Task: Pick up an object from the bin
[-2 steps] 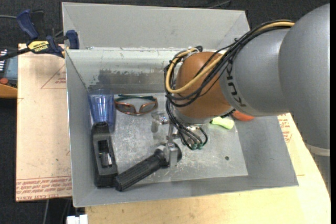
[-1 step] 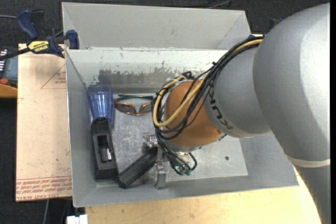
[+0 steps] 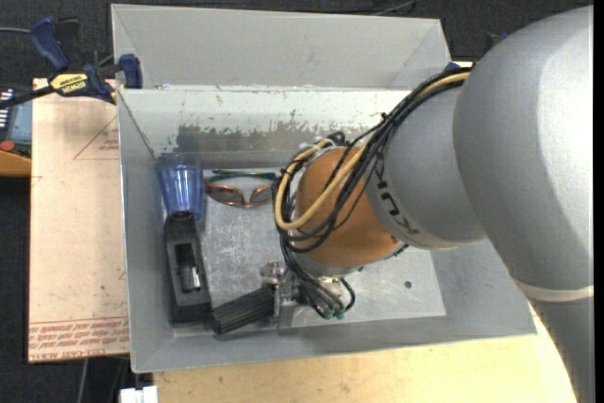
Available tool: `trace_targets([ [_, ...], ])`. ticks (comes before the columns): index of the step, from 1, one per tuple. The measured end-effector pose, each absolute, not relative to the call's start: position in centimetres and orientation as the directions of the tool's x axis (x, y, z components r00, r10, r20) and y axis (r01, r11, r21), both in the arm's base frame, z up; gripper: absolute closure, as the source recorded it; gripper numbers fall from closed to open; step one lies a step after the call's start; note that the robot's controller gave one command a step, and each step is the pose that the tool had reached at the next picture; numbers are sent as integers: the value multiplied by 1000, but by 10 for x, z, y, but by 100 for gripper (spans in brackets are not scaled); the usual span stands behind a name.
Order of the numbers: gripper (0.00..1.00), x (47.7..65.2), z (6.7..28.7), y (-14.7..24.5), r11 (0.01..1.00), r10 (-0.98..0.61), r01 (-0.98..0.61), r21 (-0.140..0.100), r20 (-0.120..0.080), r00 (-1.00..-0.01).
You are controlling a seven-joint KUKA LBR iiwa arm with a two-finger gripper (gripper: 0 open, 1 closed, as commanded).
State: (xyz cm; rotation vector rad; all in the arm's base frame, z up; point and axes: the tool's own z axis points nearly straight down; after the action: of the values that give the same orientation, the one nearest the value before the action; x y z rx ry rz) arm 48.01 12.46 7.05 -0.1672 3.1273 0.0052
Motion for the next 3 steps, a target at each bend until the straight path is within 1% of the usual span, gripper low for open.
trace_targets([
  [1, 100, 480, 71, 125, 994, -107, -107, 3, -10, -994],
  [2, 100, 491, 175, 129, 992, -129, -129, 2, -7, -992],
  [3, 100, 509, 215, 142, 994, -108, -108, 3, -2, -994],
])
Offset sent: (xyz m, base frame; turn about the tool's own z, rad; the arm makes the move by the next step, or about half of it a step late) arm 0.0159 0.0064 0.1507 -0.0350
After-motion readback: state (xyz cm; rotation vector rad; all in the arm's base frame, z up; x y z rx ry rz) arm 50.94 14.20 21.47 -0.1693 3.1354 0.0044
